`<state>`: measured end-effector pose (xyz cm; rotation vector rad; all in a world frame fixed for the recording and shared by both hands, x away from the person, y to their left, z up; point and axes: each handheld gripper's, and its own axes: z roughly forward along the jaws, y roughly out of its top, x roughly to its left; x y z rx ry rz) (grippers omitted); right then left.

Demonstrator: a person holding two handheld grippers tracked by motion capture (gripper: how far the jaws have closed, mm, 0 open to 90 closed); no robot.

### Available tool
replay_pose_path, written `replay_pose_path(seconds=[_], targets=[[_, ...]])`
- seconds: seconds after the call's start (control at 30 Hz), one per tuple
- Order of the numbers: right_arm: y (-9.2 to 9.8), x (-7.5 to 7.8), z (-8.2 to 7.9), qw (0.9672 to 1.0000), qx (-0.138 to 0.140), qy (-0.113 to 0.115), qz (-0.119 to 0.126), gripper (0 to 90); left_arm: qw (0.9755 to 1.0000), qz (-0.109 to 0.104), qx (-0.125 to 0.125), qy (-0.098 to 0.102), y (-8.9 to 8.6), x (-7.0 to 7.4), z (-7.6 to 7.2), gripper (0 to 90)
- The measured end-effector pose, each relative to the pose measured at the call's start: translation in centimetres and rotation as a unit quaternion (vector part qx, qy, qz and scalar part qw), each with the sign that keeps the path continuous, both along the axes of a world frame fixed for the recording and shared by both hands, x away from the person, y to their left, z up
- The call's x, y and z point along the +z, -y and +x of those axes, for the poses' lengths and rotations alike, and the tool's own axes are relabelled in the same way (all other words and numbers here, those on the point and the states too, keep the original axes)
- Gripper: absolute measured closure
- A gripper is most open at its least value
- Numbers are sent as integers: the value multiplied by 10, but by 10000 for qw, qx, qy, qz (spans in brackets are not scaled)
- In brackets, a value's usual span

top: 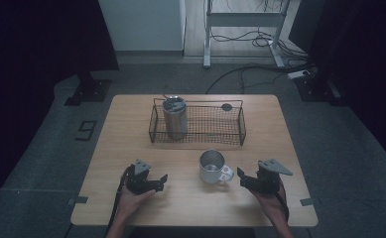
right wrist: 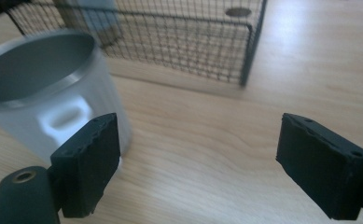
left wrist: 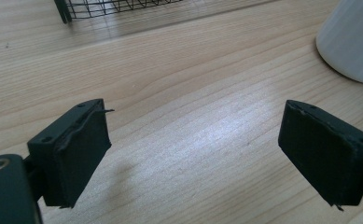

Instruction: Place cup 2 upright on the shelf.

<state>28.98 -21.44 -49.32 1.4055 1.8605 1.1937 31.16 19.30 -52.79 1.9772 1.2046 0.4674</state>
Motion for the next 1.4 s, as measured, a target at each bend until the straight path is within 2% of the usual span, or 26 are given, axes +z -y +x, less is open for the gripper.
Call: replay_pose_path(seconds=[0.23, 0.37, 0.4, 0.67, 0.93, 1.03, 1.1, 1.4], targets=[[-18, 21, -6, 9994, 228, 241, 100, 131, 10000, -23, -1, -4, -1, 0, -1, 88], [-27, 26, -8, 9990, 366, 244, 98, 131, 10000, -18, -30, -24, -1, 1, -2, 88], [-35, 30, -7, 9987, 446, 244, 71, 130, 10000, -35, -35, -19, 0, 1, -2, 88], [-59, 38, -3, 9977, 649, 207, 52, 127, 10000, -29, -63, -49, 1, 0, -2, 88], [-74, 38, 0, 9970, 740, 198, 87, 124, 10000, -18, -65, -57, 1, 0, -3, 88], [-77, 34, 0, 9970, 744, 174, 87, 116, 10000, 25, -42, -18, 1, 0, -3, 92], [-78, 32, 0, 9970, 757, 133, 17, 108, 10000, 45, -50, -9, 2, -1, -3, 95], [-78, 24, 2, 9969, 787, 10, 14, 79, 9998, 117, -119, -60, 6, -4, -3, 95]])
